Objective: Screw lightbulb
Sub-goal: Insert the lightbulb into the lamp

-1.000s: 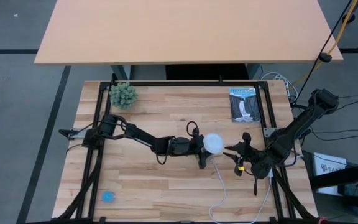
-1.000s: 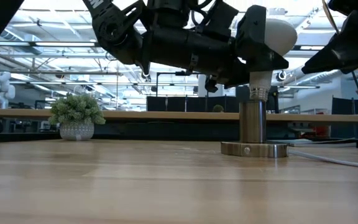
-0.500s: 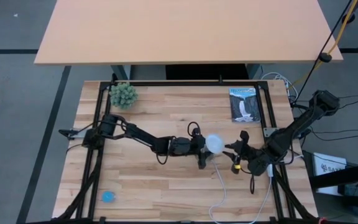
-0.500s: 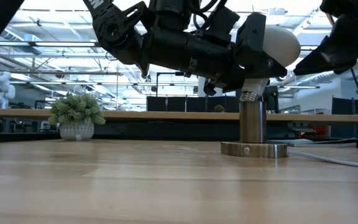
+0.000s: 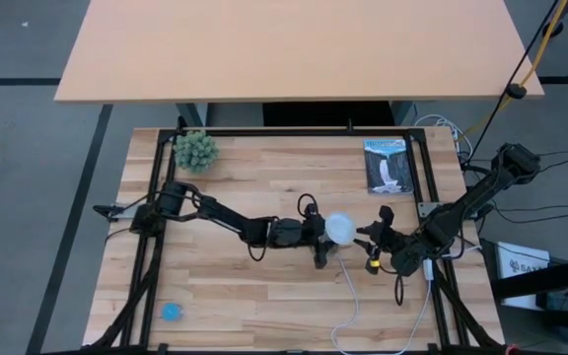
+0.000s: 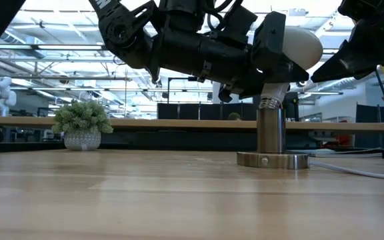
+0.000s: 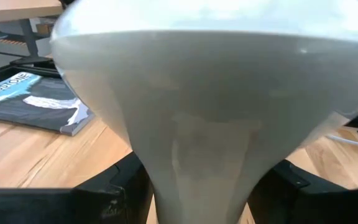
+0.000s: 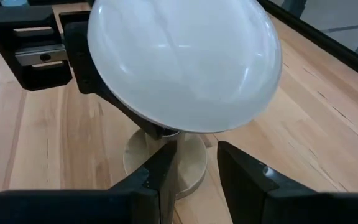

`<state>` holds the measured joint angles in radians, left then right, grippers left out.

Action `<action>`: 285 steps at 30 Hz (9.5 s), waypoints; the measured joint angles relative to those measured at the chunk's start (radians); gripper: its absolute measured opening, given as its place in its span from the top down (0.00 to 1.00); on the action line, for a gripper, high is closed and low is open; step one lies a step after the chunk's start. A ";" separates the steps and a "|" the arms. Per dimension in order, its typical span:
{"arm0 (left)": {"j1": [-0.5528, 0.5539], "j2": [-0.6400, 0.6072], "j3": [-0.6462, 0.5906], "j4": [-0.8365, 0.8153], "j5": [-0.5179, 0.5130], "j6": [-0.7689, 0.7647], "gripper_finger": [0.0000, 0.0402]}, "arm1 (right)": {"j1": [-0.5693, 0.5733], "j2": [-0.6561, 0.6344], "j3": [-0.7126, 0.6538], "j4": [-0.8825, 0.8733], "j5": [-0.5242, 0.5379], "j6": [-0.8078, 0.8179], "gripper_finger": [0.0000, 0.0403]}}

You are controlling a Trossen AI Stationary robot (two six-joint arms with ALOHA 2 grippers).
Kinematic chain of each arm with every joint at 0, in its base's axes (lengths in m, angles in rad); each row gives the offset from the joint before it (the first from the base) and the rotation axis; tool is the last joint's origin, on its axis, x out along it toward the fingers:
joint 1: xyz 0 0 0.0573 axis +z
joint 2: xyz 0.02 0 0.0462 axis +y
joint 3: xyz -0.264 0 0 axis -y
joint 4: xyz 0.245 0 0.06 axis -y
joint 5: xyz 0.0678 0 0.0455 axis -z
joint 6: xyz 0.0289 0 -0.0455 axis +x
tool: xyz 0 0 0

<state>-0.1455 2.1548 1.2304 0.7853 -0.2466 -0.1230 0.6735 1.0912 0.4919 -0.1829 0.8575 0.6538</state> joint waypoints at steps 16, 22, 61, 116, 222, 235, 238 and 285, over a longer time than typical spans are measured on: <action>-0.006 0.000 0.000 0.003 0.000 0.062 0.47 | -0.012 -0.001 0.000 0.100 0.000 -0.098 0.74; -0.024 -0.002 -0.014 0.033 -0.001 0.133 0.47 | -0.041 -0.001 0.000 0.103 -0.058 -0.107 0.74; -0.034 0.036 -0.090 0.194 -0.040 -0.002 0.47 | -0.105 -0.001 0.000 0.157 -0.133 -0.173 0.74; -0.035 0.035 -0.090 0.188 -0.007 0.021 0.26 | -0.105 -0.001 0.000 0.156 -0.153 -0.176 0.74; -0.053 -0.028 -0.090 0.053 0.006 0.026 0.26 | -0.104 0.000 0.000 0.171 -0.209 -0.056 0.74; -0.056 -0.028 -0.090 -0.007 0.006 -0.012 0.26 | -0.104 0.000 0.000 0.172 -0.209 -0.055 0.74; -0.063 -0.028 -0.090 -0.007 0.006 -0.026 0.26 | -0.104 0.000 0.000 0.169 -0.216 -0.034 0.74; -0.065 -0.028 -0.090 -0.015 0.005 0.003 0.35 | -0.013 0.206 0.000 0.308 0.063 -0.050 0.81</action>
<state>-0.2103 2.1269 1.1400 0.7700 -0.2413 -0.1202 0.6609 1.2974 0.4923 0.1247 0.9204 0.6041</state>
